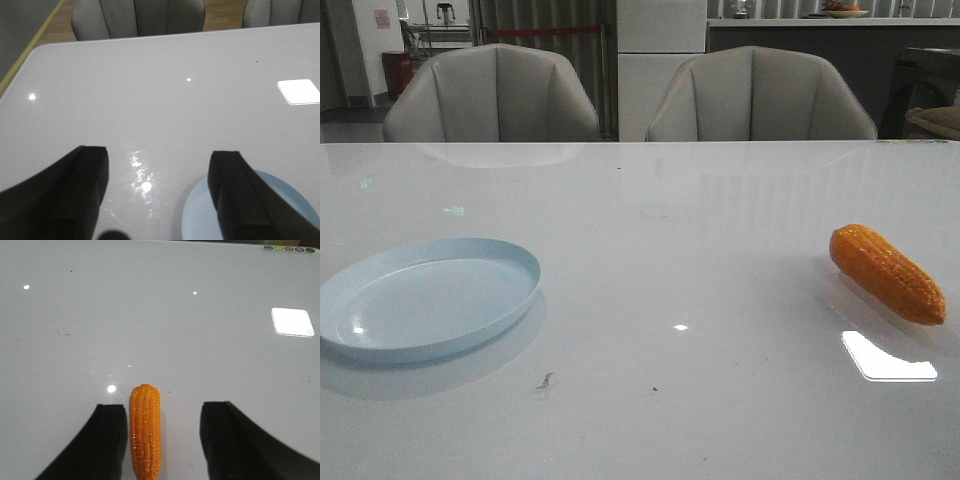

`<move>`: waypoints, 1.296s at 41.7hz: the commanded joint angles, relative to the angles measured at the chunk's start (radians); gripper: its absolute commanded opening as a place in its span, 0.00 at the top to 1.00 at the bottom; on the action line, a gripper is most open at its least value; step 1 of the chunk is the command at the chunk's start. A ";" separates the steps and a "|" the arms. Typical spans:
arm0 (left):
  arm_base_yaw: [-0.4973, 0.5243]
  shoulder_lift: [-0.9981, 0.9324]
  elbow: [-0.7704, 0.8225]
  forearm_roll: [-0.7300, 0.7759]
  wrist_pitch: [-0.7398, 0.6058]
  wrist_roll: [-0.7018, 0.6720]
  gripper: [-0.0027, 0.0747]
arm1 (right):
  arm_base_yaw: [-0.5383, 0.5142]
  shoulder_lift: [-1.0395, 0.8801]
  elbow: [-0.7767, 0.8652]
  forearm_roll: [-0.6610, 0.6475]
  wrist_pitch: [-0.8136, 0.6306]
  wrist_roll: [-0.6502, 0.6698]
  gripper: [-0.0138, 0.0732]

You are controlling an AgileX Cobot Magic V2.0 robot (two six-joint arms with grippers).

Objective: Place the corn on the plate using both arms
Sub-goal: 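Open the left gripper and lower it onto the rim of the light blue plate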

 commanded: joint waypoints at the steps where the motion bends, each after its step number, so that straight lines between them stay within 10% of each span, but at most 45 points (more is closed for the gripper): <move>1: -0.004 0.012 -0.070 -0.048 0.001 -0.010 0.33 | -0.005 -0.006 -0.037 -0.008 -0.076 -0.002 0.33; 36: -0.004 0.768 -0.732 -0.048 0.772 -0.010 0.33 | -0.005 -0.006 -0.037 -0.008 -0.024 -0.002 0.33; 54: -0.007 0.914 -0.743 -0.048 0.798 -0.004 0.33 | -0.005 -0.006 -0.037 -0.008 -0.024 -0.002 0.33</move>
